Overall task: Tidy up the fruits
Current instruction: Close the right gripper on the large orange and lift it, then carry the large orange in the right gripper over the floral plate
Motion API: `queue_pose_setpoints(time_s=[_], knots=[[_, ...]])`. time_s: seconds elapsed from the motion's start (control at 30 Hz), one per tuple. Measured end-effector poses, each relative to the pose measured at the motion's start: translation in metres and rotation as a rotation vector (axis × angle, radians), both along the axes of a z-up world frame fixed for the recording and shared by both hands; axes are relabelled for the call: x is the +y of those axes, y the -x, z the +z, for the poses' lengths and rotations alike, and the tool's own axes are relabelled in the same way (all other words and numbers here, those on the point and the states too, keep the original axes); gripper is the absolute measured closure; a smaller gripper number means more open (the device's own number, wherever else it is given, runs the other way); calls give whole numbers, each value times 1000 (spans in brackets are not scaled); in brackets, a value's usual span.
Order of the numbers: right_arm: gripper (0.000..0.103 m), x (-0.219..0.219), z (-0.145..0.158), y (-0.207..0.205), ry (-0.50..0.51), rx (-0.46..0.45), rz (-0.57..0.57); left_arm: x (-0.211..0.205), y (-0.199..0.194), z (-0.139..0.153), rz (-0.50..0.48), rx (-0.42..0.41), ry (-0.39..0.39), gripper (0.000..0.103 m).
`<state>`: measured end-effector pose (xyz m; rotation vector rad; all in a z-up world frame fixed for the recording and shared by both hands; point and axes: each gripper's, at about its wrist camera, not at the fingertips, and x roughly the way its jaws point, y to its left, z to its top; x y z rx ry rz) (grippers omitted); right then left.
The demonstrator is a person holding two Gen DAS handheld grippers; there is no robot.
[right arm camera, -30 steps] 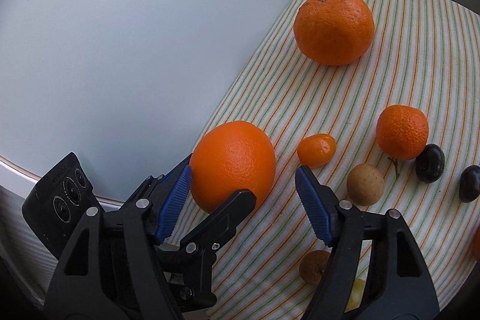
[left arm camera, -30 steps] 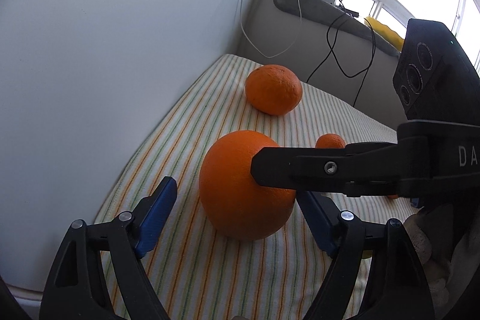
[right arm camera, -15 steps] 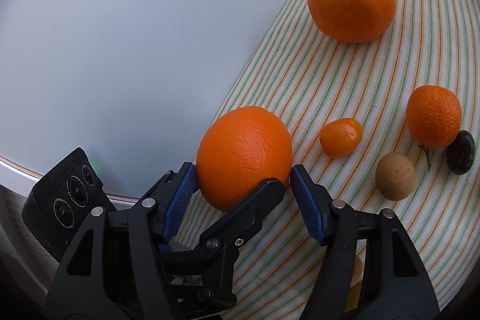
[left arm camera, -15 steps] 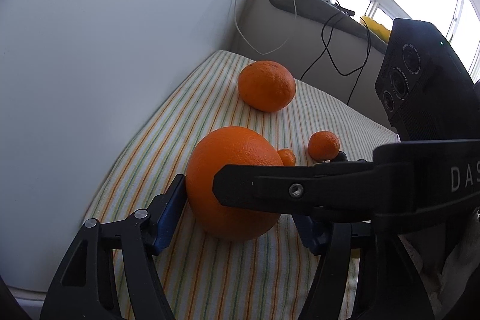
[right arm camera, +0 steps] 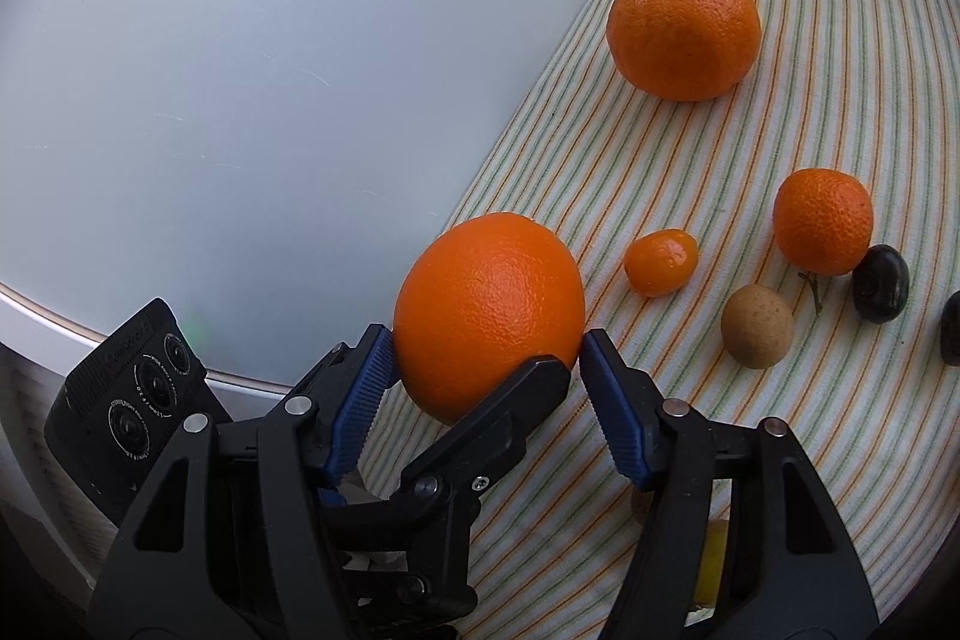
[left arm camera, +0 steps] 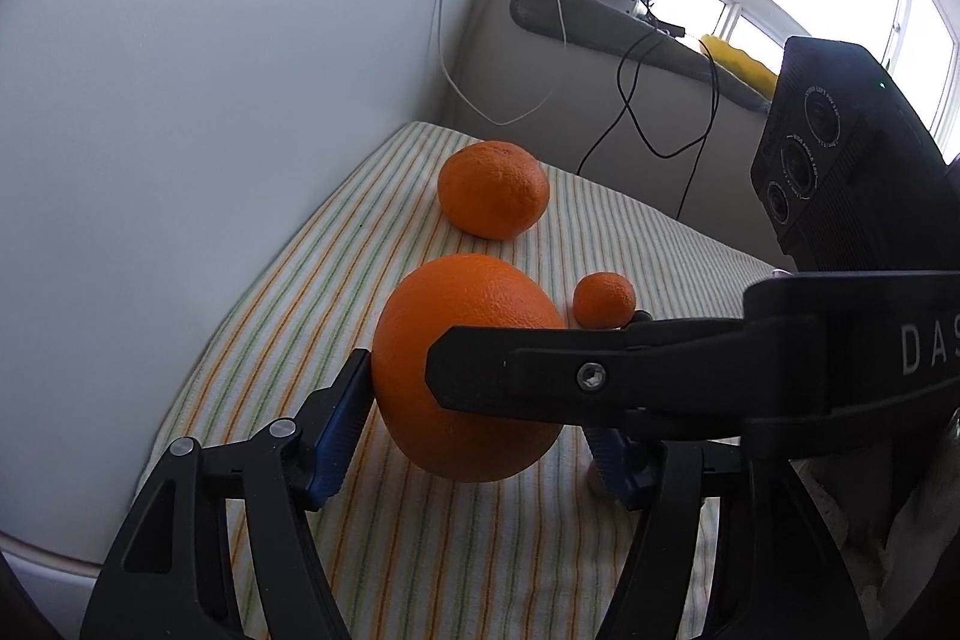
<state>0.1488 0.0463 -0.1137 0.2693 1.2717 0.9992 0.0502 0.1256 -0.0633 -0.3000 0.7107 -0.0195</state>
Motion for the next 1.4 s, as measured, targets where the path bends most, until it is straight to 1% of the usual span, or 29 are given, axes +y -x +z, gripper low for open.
queue_pose_setpoints(time_s=[0.33, 0.63, 0.93, 1.4], knots=[[35, -20, 13, 1, -18, -32, -35, -32, 0, 18, -38, -35, -22, 38], [35, -49, 21, -3, -37, -57, -92, -69, -9, 32, -96, -58, -38, 38], [35, -94, 32, -20, -47, -84, -156, -108, -21, 41, -162, -81, -46, 38], [35, -166, 33, -42, -36, -100, -265, -175, -45, 45, -268, -96, -36, 38]])
